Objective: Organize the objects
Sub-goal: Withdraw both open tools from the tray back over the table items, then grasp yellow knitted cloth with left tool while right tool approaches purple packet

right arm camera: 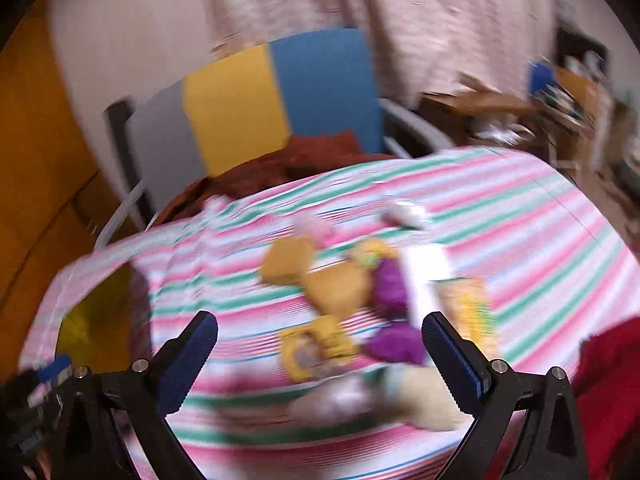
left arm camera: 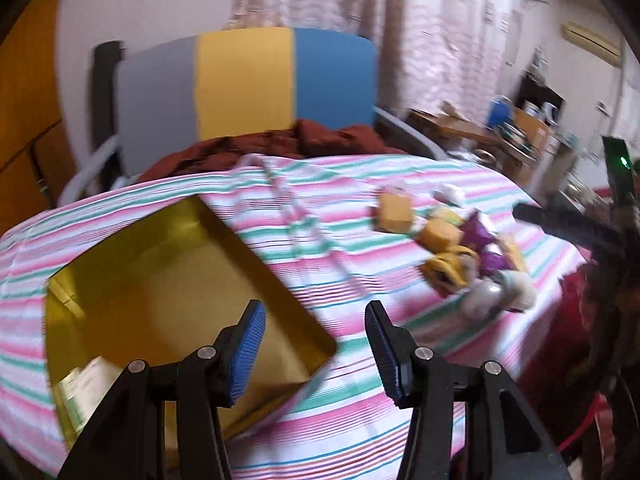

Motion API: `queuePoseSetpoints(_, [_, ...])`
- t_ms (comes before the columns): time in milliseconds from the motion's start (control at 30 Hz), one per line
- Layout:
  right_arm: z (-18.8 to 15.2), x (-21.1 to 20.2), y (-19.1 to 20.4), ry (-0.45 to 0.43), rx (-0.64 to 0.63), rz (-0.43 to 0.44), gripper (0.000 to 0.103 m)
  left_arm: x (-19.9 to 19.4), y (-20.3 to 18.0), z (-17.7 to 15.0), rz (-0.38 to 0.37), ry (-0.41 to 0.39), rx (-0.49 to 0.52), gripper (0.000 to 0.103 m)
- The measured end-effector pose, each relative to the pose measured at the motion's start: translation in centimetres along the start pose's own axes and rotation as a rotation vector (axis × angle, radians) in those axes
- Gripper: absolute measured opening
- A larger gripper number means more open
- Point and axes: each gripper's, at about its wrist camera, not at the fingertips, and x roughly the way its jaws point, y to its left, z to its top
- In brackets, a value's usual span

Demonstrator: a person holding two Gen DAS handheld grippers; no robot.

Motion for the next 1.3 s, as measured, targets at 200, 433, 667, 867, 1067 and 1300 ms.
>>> queuePoseSetpoints(200, [0.1, 0.7, -6.1, 0.018, 0.221, 0.045, 0.103, 3.6, -4.3, 1.5, -0.11, 0.064, 0.069, 0.053])
queuePoseSetpoints(433, [-0.7, 1.3, -9.6, 0.01, 0.435, 0.149, 0.103, 8.2, -7.9, 3.0, -0.245, 0.154, 0.04, 0.068])
queuePoseSetpoints(667, [-1.0, 1.5, -9.9, 0.004, 0.466, 0.195, 0.103, 13.3, -11.5, 4.8, -0.317, 0.22, 0.019, 0.08])
queuePoseSetpoints(867, [-1.2, 2.0, -10.4, 0.03, 0.48, 0.224, 0.103, 17.7, -13.6, 5.5, -0.284, 0.27, 0.038, 0.08])
queuePoseSetpoints(1067, [-1.0, 2.4, -10.3, 0.044, 0.469, 0.223, 0.103, 20.4, -13.6, 4.2, -0.274, 0.318, 0.07, 0.074])
queuePoseSetpoints(1300, [-0.7, 3.0, -9.8, 0.076, 0.435, 0.208, 0.103, 19.0, -12.1, 2.9, -0.294, 0.267, 0.073, 0.058])
